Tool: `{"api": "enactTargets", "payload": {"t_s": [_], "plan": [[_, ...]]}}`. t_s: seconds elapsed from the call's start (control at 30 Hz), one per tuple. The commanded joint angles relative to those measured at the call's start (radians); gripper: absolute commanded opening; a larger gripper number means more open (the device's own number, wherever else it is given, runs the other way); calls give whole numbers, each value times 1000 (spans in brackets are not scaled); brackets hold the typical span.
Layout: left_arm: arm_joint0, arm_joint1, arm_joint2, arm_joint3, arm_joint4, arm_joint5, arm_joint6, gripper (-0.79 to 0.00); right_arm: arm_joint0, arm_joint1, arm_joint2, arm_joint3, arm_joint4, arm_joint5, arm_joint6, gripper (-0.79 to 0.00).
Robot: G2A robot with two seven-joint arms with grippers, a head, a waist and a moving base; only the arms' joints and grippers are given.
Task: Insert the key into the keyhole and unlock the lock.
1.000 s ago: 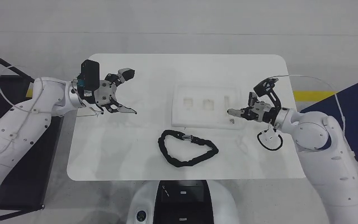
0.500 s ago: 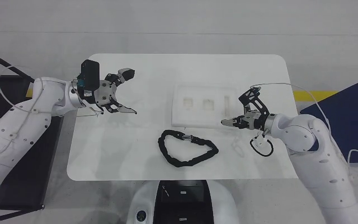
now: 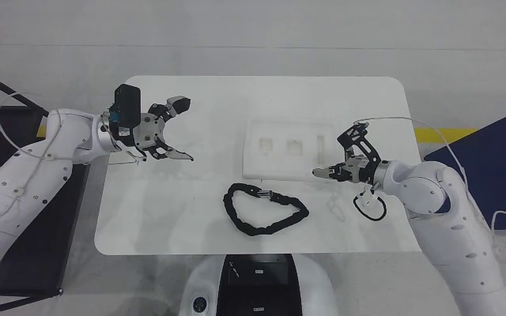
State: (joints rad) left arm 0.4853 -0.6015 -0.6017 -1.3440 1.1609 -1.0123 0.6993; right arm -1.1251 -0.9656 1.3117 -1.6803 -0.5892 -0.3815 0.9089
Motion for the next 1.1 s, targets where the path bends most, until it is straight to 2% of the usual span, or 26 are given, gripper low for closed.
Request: {"api": "enactTargets", "payload": {"t_s": [0.0,0.23,0.37,0.5,0.57,0.63,0.7,1.07], "plan": [[0,0,0,0,0,0,0,0,-9,1,-2,-18,-43,46,0,0],[0,0,0,0,0,0,0,0,-57,7,4,-175,-146,211,83,0],[0,0,0,0,0,0,0,0,-56,4,-8,-211,-107,306,173,0],[0,0,0,0,0,0,0,0,-39,2,-28,-222,-111,339,206,0],[0,0,0,0,0,0,0,0,-35,0,-36,-220,-110,363,211,-203],[0,0,0,0,0,0,0,0,-29,-1,-46,-221,-118,374,213,-320],[0,0,0,0,0,0,0,0,-23,-3,-56,-221,-128,394,220,-400],[0,0,0,0,0,0,0,0,27,-10,-88,-179,-152,465,266,-477]]}}
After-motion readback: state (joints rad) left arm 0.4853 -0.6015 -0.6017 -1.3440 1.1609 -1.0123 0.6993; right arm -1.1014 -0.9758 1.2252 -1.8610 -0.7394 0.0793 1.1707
